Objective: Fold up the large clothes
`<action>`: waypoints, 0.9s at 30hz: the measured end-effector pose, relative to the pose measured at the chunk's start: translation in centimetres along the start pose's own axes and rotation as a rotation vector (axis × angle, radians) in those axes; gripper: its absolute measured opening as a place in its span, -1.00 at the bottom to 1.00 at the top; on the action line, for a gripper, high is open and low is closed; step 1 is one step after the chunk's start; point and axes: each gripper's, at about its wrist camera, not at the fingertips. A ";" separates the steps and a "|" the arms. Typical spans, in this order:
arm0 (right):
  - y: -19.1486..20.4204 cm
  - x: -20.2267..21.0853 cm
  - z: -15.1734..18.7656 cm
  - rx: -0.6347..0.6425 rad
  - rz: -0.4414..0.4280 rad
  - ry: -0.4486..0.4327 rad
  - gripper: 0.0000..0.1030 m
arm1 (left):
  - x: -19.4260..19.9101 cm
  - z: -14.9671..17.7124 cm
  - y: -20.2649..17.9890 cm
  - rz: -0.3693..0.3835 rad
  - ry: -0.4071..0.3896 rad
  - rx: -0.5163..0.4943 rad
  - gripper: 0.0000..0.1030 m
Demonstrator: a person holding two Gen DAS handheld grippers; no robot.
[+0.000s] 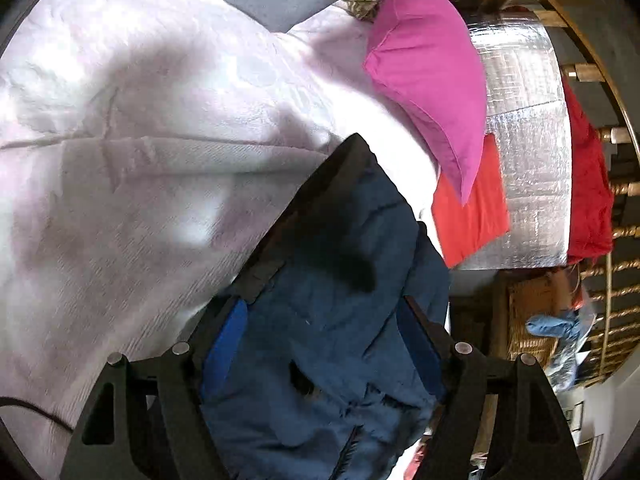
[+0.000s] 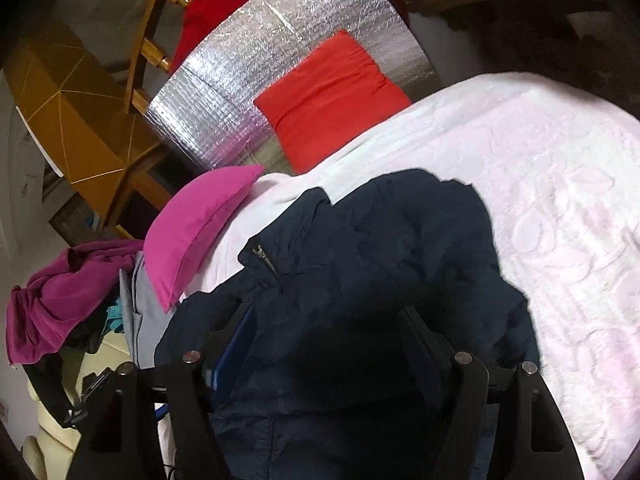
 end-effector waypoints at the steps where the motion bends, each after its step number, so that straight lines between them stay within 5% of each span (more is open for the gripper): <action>1: 0.1 -0.4 0.1 -0.001 -0.003 0.007 0.46 | -0.2 -0.2 0.2 -0.002 0.002 0.003 0.51; 6: 0.7 -1.5 0.4 -0.001 -0.045 0.030 0.46 | -0.5 -0.3 -0.3 0.019 -0.048 -0.004 0.41; 10: 1.3 -1.5 0.4 0.027 -0.042 0.019 0.46 | 0.1 0.4 -1.6 0.047 -0.092 -0.082 -0.23; 13: 1.2 -1.2 0.4 0.031 -0.022 -0.001 0.37 | -0.5 1.1 -3.3 0.058 -0.092 -0.149 -0.36; 19: -0.3 -1.2 0.4 -0.005 0.000 0.035 0.32 | -3.7 4.2 -7.4 0.031 -0.054 -0.297 -0.38; 27: -3.3 -0.8 -0.2 -0.066 0.047 0.054 0.32 | -10.0 16.6 -12.8 -0.080 0.095 -0.704 -0.37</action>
Point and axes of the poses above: each gripper's, at about its wrist camera, not at the fingertips, and x roughly against the way its jaws point, y to its left, z to its underside, and after that the axes turned 14 degrees about x, right-handed
